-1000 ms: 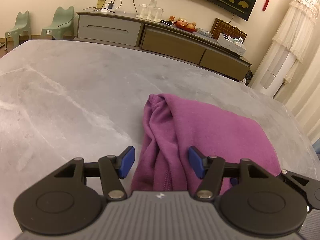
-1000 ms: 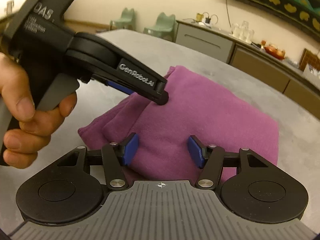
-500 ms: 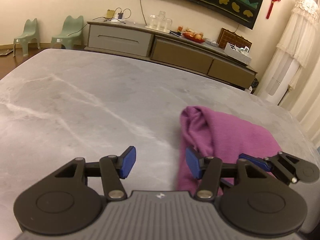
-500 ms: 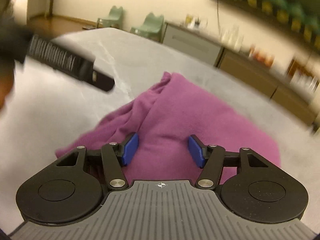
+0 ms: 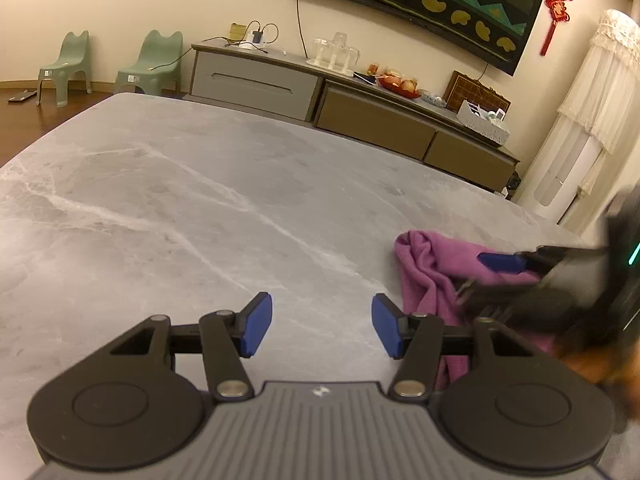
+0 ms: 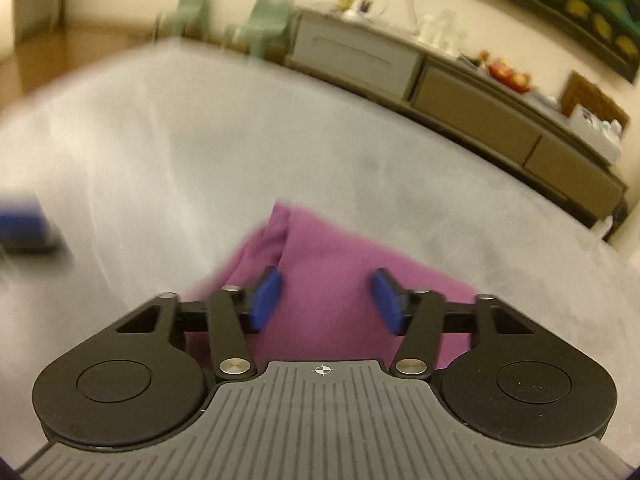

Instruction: Fold clothes

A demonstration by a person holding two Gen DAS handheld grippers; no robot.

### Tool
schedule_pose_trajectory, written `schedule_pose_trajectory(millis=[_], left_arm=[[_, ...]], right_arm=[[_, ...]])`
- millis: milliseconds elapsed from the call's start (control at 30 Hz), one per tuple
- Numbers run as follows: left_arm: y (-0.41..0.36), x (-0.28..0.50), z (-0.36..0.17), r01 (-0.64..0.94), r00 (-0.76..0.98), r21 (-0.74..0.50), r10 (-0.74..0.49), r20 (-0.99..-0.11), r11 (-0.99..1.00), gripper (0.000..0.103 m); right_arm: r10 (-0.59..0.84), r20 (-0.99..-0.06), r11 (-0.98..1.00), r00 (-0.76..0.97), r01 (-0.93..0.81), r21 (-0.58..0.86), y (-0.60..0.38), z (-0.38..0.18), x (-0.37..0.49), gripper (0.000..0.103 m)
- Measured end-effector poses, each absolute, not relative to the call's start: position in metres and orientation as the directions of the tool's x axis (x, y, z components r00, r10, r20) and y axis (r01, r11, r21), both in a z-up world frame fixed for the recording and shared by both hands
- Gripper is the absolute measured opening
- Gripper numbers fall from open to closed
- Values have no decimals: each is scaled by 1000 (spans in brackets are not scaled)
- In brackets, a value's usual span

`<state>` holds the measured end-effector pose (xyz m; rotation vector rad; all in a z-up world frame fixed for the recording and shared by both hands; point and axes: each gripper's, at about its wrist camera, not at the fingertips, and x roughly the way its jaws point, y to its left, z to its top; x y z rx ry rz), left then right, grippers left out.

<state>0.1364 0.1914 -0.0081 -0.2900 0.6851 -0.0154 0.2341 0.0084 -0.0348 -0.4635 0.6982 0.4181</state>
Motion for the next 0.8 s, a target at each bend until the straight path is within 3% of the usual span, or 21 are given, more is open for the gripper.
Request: schedule_pose_trajectory(millis=[133,300,367,400,500,567,667,800], left_arm=[[195,134,-6,-78,778,-277,-115,-617,958,55],[195,134,-4,-72,779,-281,-122,-615,957,55],[195,135,-5,-75,776,-284,-123,-618,956,55],[194,136,-5,-77,775,-284,-122,-620,956,55],[187,137,-2,-61,778,-290,-137,-613,955,55],[179,137,1,-29,783,-297,-163,-601,954,55],[159,133,6,58,789,-303,-230,-570,951,55],[120,135,-5,147,762,-237,-263,-592,960,56]], right_arm=[[117,-729,798,675,-501,-335,34,-24,241,61],[140,-661,859,737,-423,-289,33,7,243,56],[109,-737,847,667,-451,-283,37,-22,257,58],[106,-727,821,678,-473,-321,38,-36,253,61],[129,-773,816,621,-510,-273,36,-24,257,61],[203,-737,838,645,-503,-210,15,4,243,57],[270,-642,876,717,-460,-146,-32,43,211,67],[209,-593,911,778,-376,-172,-95,33,162,68]])
